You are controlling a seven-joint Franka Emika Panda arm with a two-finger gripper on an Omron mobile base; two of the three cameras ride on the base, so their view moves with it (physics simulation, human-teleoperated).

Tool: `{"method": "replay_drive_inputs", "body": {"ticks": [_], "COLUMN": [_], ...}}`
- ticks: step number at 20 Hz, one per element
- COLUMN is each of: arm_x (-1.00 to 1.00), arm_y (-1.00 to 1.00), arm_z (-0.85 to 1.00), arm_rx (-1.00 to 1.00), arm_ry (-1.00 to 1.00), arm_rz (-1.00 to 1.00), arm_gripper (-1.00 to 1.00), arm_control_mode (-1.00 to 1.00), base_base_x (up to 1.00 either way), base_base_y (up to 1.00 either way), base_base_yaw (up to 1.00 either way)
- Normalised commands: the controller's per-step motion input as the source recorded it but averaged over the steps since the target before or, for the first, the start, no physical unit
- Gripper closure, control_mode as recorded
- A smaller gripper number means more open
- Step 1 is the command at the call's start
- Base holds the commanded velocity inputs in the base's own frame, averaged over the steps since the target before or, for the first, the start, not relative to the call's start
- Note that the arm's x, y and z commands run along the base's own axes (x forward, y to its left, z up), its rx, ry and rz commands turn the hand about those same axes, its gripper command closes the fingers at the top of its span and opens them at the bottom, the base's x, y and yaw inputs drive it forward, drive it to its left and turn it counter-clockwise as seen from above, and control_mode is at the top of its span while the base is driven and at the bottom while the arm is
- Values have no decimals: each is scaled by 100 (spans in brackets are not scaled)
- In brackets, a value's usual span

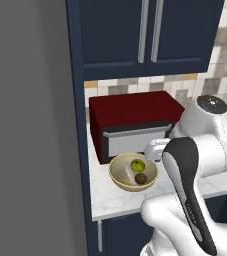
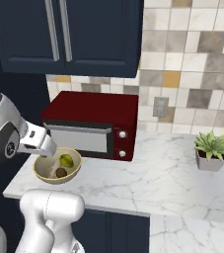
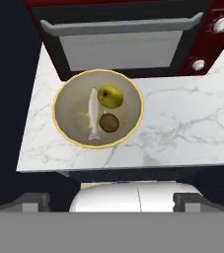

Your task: Take the pear, fish, and kiwi from the freezer and place them in the bowl on the counter.

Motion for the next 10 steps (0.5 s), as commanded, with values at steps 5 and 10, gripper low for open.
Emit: {"method": "replay_drive_inputs", "body": {"ticks": [5,10], "arm_x": [-89,-47], "arm_y": [-23,-3], "arm_z": [78,84], "arm_rx": [0,0], "arm_ry": [-14,-13], "arm_rz": [0,0], "arm_gripper": [-100,-100], "arm_control_mode": [-100,-100], "base_base_x": [0,0], "base_base_y": [0,0], "base_base_yaw": [0,0]}}
